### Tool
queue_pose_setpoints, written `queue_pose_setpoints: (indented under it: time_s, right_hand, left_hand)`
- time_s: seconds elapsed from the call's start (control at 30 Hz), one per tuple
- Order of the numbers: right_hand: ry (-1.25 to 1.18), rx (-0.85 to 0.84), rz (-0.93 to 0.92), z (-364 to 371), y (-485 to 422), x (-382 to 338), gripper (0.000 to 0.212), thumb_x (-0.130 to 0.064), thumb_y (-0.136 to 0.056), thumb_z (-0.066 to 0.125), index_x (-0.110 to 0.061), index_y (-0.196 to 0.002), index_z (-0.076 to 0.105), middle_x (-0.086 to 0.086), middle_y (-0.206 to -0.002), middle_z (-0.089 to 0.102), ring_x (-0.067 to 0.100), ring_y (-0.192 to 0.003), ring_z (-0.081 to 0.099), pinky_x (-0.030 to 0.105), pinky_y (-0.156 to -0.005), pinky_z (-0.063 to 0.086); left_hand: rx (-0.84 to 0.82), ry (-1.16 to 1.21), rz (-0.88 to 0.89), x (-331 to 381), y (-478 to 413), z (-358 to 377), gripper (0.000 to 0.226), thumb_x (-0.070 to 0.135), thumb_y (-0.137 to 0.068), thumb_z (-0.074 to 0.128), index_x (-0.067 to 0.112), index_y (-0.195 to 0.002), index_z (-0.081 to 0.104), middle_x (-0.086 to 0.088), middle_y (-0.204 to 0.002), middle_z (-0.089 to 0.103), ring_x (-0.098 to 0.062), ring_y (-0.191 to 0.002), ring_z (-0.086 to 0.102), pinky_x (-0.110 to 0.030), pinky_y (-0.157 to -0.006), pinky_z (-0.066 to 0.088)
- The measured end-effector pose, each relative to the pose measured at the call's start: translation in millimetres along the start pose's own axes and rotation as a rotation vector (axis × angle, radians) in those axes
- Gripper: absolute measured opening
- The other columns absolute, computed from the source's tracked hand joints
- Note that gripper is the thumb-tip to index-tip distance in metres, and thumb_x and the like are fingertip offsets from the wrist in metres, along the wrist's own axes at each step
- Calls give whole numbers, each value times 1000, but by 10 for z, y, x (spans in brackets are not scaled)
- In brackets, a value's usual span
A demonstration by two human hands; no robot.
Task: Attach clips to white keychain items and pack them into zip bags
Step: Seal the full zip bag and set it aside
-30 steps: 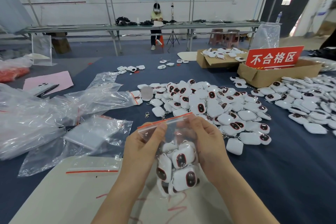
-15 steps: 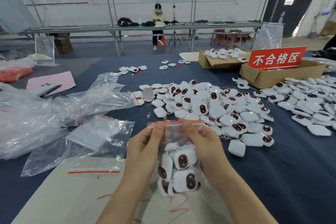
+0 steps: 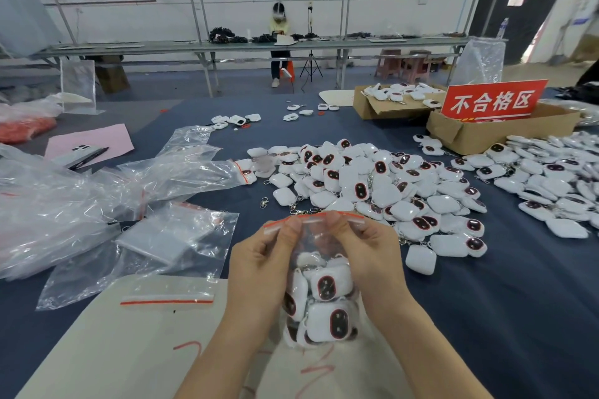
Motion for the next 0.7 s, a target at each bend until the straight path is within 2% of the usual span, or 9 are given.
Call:
queue_pose_setpoints:
  time_s: [0.03, 0.1, 0.2, 0.27, 0.37, 0.47, 0.57, 0.63, 0.7]
  right_hand:
    - [-5, 9, 20, -13, 4, 19, 34, -39, -91, 69, -7, -88, 78, 20, -85, 75, 41, -83, 72, 52, -78, 59]
    - [-12, 12, 60, -24, 15, 35, 42, -46, -91, 65, -6, -89, 78, 22, -86, 75, 45, -84, 72, 49, -78, 59]
    - [5, 30, 60, -43, 20, -1, 41, -46, -97, 59, -13, -84, 79, 14, -84, 77, 29, -75, 74, 31, -68, 58]
    - [6, 34, 56, -33, 19, -9, 41, -41, -100, 53, -19, -77, 80, 9, -81, 78, 20, -68, 74, 21, -61, 55]
    - [-21, 44, 63, -28, 9, 19, 46, -40, -101, 49, -21, -72, 79, 9, -78, 77, 18, -64, 73, 19, -57, 54]
    - [-36, 30, 50, -17, 8, 34, 45, -49, -93, 49, -20, -74, 78, 12, -75, 76, 19, -65, 73, 20, -58, 54]
    - [-57, -8, 60, 1, 20, 75, 45, -53, -91, 50, -22, -78, 79, 12, -74, 76, 20, -66, 74, 21, -58, 55]
    - [-58, -22, 63, -5, 22, 84, 44, -53, -92, 50, -22, -80, 79, 13, -76, 76, 21, -69, 75, 21, -60, 55]
    - [-62, -31, 64, -12, 13, 99, 42, -51, -91, 53, -20, -82, 79, 13, -79, 77, 21, -71, 75, 22, -62, 56]
  left_hand:
    - [8, -18, 8, 3, 5, -2, 26, 38, -92, 61, 31, -76, 79, 10, -72, 74, 2, -66, 66, -9, -61, 47]
    - [19, -45, -3, -13, 19, -14, 33, 44, -94, 55, 29, -78, 79, 4, -72, 75, -4, -65, 68, -13, -59, 49]
    - [-4, -116, -55, -70, 40, 11, 64, 64, -100, 42, 11, -85, 74, -17, -82, 73, -27, -74, 69, -41, -73, 55]
    - [4, -152, -88, -109, 47, -1, 76, 66, -99, 35, -3, -90, 66, -24, -85, 69, -26, -70, 63, -47, -76, 53]
    - [52, -136, -102, -127, 59, -38, 67, 52, -106, 35, -6, -87, 63, -16, -71, 65, -13, -63, 55, -22, -65, 47]
    - [79, -85, -142, -162, 81, -38, 56, 44, -108, 35, 17, -77, 73, 4, -72, 73, 4, -65, 62, -4, -59, 42]
    - [69, -30, -162, -124, 87, -28, 54, 47, -107, 35, 36, -74, 76, 16, -74, 75, 9, -69, 66, 0, -58, 40]
    - [15, 44, -145, -95, 81, 12, 54, 52, -105, 35, 33, -82, 80, 9, -83, 78, 2, -77, 71, -3, -62, 45]
    - [-34, 98, -111, -48, 82, 47, 44, 51, -100, 45, 29, -87, 80, 3, -87, 79, -6, -81, 75, -8, -65, 51]
Point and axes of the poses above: each hand's wrist, its own y-axis away from the middle knuckle, its own z-axis out of the palm, x = y × z, the point moved 9 cm from there along -y, towards the middle knuckle
